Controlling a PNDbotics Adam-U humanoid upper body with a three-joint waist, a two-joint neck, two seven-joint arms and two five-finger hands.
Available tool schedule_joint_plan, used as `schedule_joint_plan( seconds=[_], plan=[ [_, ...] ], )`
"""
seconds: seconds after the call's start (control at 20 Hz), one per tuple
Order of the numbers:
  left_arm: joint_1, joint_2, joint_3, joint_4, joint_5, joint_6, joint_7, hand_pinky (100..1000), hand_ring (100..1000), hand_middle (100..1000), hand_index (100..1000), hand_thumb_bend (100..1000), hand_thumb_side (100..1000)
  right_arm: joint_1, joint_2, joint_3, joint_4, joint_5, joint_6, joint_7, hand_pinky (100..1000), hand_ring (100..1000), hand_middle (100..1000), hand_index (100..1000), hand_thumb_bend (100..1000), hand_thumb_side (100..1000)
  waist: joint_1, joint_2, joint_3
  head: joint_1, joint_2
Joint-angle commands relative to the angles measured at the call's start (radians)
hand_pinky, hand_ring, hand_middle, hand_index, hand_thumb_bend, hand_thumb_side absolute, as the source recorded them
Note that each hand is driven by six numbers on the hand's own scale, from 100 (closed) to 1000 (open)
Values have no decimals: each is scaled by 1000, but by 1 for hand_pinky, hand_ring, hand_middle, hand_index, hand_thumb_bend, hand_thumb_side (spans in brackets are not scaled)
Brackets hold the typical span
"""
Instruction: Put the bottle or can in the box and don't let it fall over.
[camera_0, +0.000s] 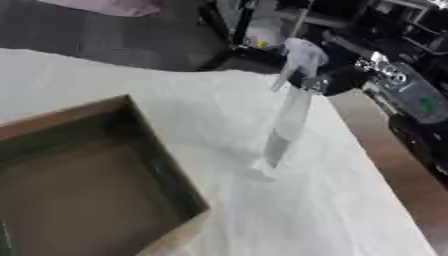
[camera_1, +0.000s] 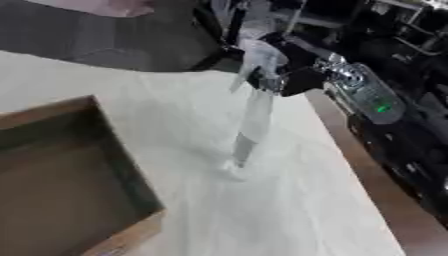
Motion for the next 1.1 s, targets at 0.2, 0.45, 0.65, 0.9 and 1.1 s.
schedule_joint_plan(
  seconds=[0.2, 0.45, 0.65, 0.9, 1.1],
  plan=[
    [0, 12, 12, -21, 2, 3, 1, 657, 425, 661, 813, 100, 774, -1, -36, -14, -21, 12, -4, -18, 292, 274, 363, 226, 336, 100, 7, -37, -8, 4, -1],
    [4, 14, 13, -21, 5, 4, 1, 658, 425, 663, 813, 100, 772, 6, -41, -13, -29, 45, -17, -11, 211, 244, 330, 201, 385, 100, 10, -46, -15, 5, 6],
    [7, 16, 15, -21, 9, 4, 2, 658, 426, 663, 813, 100, 770, 10, -43, -15, -31, 59, -32, -18, 189, 228, 309, 181, 407, 100, 13, -54, -20, 6, 11],
    [11, 18, 17, -21, 15, 5, 4, 658, 426, 663, 813, 100, 769, 16, -48, -15, -32, 69, -47, -28, 171, 217, 292, 161, 415, 128, 15, -66, -27, 7, 20],
    [13, 20, 18, -21, 18, 6, 4, 658, 426, 664, 814, 109, 772, 17, -49, -16, -33, 80, -56, -35, 100, 194, 272, 140, 444, 187, 16, -73, -30, 7, 28]
  ],
)
